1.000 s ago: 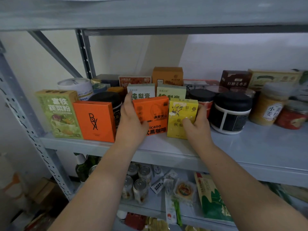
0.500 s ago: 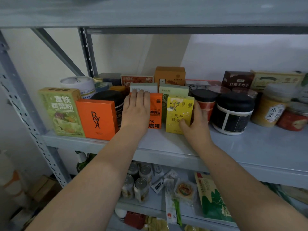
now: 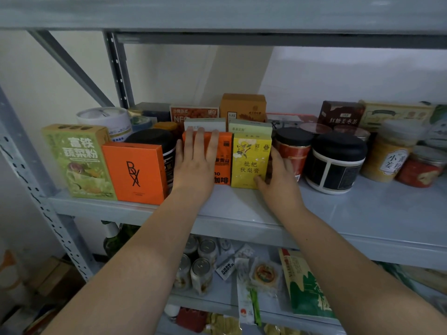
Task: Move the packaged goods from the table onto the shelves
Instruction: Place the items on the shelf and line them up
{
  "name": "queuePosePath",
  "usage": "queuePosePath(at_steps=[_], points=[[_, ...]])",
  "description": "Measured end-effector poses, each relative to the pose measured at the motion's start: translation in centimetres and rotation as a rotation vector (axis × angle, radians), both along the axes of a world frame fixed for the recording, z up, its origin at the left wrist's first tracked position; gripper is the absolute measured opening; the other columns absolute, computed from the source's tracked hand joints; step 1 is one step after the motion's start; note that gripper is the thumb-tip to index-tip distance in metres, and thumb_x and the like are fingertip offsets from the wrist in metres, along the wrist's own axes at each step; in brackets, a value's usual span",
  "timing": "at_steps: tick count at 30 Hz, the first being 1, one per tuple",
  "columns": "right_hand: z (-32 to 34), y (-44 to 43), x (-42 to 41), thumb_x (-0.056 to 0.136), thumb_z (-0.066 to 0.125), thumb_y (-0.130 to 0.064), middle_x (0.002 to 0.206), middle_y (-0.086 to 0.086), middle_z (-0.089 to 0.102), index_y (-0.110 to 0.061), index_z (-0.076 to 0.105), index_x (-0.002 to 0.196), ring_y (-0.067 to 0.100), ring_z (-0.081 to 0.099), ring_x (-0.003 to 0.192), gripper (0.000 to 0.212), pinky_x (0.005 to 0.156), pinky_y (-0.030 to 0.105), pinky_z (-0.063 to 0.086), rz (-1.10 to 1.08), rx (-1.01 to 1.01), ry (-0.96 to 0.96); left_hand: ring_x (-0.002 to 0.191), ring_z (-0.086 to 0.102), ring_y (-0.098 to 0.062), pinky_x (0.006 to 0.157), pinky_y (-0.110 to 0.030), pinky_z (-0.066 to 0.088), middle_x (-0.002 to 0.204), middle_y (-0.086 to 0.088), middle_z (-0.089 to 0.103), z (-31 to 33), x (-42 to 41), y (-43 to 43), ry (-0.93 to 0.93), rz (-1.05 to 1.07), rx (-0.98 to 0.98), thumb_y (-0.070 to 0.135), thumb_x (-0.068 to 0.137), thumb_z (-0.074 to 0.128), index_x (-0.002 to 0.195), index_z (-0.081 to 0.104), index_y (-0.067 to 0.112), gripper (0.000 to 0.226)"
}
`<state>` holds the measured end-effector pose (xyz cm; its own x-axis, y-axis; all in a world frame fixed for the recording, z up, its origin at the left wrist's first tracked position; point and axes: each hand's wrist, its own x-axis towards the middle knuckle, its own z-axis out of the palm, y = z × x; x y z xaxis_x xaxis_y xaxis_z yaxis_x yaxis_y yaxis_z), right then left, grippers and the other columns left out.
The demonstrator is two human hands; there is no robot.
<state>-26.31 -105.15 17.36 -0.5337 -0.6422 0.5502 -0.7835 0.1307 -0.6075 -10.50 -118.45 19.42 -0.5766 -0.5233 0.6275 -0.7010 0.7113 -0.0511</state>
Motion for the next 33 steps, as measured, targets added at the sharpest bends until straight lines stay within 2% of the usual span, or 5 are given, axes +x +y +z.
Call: queuePosePath(at_steps=[6,12,21,27,33], points=[[0.0,0.0,0.1,0.089,0.072,-0.018,0.135,0.011,0.044,-0.028,0.018,0.159,0.025,0.052,0.117,0.089,0.095,0.038,0.047,-0.018,0.041,0.026,0.154,-0.005,-0.039,0.124,-0.059,0.007,0.165,-0.016,0.003,-0.2,0.3,0.0,0.007,-0.024,0.02,0.022,0.084,0.069,0.159,-0.007,0.02,0.106],[0.1,0.0,0.3,0.085,0.076,-0.026,0.144,0.01,0.039,-0.029,0.014,0.159,0.026,0.05,0.125,0.097,0.098,0.048,0.051,-0.056,0.046,0.008,0.154,-0.005,-0.039,0.124,-0.059,0.007,0.166,-0.015,0.007,-1.2,1.2,1.2,0.045,-0.077,-0.004,0.034,0.085,0.067,0.161,0.003,0.018,0.101],[0.6,2.3,1.7,0.086,0.072,-0.025,0.148,0.017,0.036,-0.011,0.027,0.157,0.032,0.041,0.136,0.085,0.106,0.048,0.046,-0.092,-0.07,0.203,0.153,0.013,-0.039,0.122,-0.06,0.018,0.16,-0.017,0.03,-3.4,2.0,6.0,0.054,-0.219,0.009,0.044,0.089,0.053,0.159,0.023,0.011,0.082],[-3.7,12.6,1.8,0.087,0.058,-0.037,0.161,0.022,0.027,-0.011,0.029,0.156,0.039,0.021,0.151,0.08,0.117,0.063,0.028,-0.121,0.067,0.476,0.154,0.013,-0.038,0.123,-0.058,0.015,0.162,-0.015,0.029,-4.2,0.8,13.1,-0.03,-0.425,-0.048,0.048,0.096,0.043,0.158,0.027,0.01,0.075],[-8.4,30.8,-0.5,0.087,0.06,-0.037,0.159,0.022,0.031,-0.012,0.034,0.155,0.04,0.025,0.15,0.077,0.115,0.061,0.032,-0.36,0.267,0.447,0.151,0.019,-0.04,0.12,-0.06,0.022,0.16,-0.016,0.033,-6.4,-6.3,26.0,-0.168,-0.662,0.005,0.05,0.093,0.039,0.156,0.031,0.008,0.076]])
